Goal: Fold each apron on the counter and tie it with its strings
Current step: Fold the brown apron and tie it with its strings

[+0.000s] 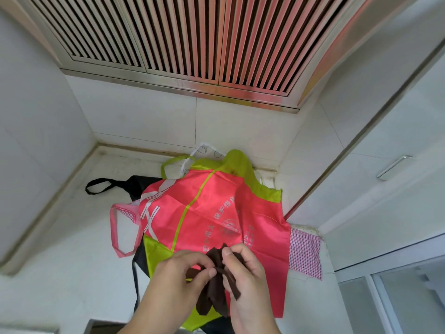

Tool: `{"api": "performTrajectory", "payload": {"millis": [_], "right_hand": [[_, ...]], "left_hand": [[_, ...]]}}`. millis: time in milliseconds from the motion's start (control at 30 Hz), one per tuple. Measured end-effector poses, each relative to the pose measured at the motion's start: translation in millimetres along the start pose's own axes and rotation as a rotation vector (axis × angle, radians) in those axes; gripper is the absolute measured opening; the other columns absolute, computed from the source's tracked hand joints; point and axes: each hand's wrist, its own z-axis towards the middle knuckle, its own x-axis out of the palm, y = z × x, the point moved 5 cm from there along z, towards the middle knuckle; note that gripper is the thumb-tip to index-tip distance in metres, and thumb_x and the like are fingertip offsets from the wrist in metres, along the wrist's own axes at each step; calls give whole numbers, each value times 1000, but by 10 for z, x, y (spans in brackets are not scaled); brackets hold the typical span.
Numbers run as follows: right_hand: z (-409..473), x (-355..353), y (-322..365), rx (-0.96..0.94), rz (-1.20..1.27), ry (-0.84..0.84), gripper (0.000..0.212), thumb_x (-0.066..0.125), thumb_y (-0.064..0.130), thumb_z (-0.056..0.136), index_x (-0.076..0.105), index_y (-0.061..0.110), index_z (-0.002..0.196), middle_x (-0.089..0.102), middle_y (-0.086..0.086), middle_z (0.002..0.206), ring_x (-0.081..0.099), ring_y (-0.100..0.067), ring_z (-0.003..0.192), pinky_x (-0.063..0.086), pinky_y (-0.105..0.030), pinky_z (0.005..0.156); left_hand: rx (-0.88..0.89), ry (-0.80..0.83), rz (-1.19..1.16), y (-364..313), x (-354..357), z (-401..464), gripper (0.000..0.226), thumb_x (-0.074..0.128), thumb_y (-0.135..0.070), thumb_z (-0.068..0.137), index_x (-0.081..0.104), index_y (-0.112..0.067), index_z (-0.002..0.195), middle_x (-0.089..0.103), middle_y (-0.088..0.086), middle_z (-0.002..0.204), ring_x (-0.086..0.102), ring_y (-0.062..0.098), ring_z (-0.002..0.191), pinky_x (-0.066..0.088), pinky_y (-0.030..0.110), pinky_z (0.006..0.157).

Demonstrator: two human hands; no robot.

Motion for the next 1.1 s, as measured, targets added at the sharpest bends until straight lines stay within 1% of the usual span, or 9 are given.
{"api": "performTrajectory", "payload": {"millis": [100, 200, 333, 467, 567, 633, 733, 933, 1100], "right_hand": [[-1, 63, 74, -73, -39, 24, 29, 74, 22, 82, 58, -2, 79, 32, -12, 62, 28, -17, 51, 23, -27, 48], [-18, 126, 131, -103, -29, 80, 18, 73, 17, 87, 65, 7, 74, 53, -16, 73, 34, -18, 51, 27, -28, 48], [-77, 217, 193, -125, -13, 171, 18, 68, 16, 88, 66, 9, 71, 55, -21, 81, 34, -16, 50, 29, -26, 47], [-148, 250, 264, -191, -120, 172, 14, 68, 21, 83, 69, 10, 75, 42, -17, 72, 29, -12, 51, 24, -23, 47], [-173, 227, 303, -243, -130, 144, 16, 71, 19, 83, 67, 5, 80, 49, -5, 62, 40, -12, 51, 36, -22, 49], [-192, 225, 349, -336, -163, 126, 11, 73, 15, 83, 69, 5, 78, 61, -6, 75, 57, -15, 62, 49, -25, 60], [-208, 212, 409, -477, -302, 72, 12, 77, 17, 80, 74, 7, 73, 66, -1, 101, 64, -10, 78, 48, -21, 73], [-240, 233, 363, -439, -303, 29, 18, 80, 18, 82, 71, 3, 81, 64, -24, 80, 64, -39, 67, 54, -51, 67], [-293, 287, 326, -365, -403, -3, 22, 80, 38, 75, 75, 19, 85, 69, -17, 81, 58, -37, 57, 48, -38, 59]], "left_hand": [[12, -136, -32, -44, -47, -14, 17, 81, -24, 89, 71, -36, 83, 66, -17, 92, 68, 5, 72, 54, 28, 70], [-43, -231, -107, -79, -72, -66, 18, 71, -27, 96, 64, -32, 81, 61, -14, 67, 54, 3, 48, 37, 19, 49], [-1, -288, -83, -181, -112, -80, 15, 69, -28, 97, 62, -35, 85, 67, -10, 73, 64, 10, 65, 45, 20, 55], [35, -224, -91, -264, -143, -61, 11, 69, -31, 96, 66, -39, 90, 69, -10, 73, 63, 15, 69, 50, 30, 59], [20, -120, -171, -266, -146, -50, 13, 69, -29, 97, 74, -39, 91, 72, -8, 74, 66, 13, 71, 55, 37, 66], [28, -63, -216, -297, -152, -64, 13, 70, -27, 97, 78, -36, 90, 72, -5, 77, 67, 15, 73, 59, 39, 69], [66, 0, -231, -357, -172, -88, 14, 72, -28, 96, 80, -36, 88, 70, -4, 81, 64, 10, 71, 56, 33, 69], [78, 149, -212, -370, -178, -113, 10, 79, -21, 90, 73, -21, 82, 60, -3, 78, 53, 3, 71, 44, 23, 65], [-24, 31, -188, -300, -167, -110, 19, 75, -26, 91, 73, -14, 76, 64, 3, 66, 50, 1, 62, 43, 24, 62]]}}
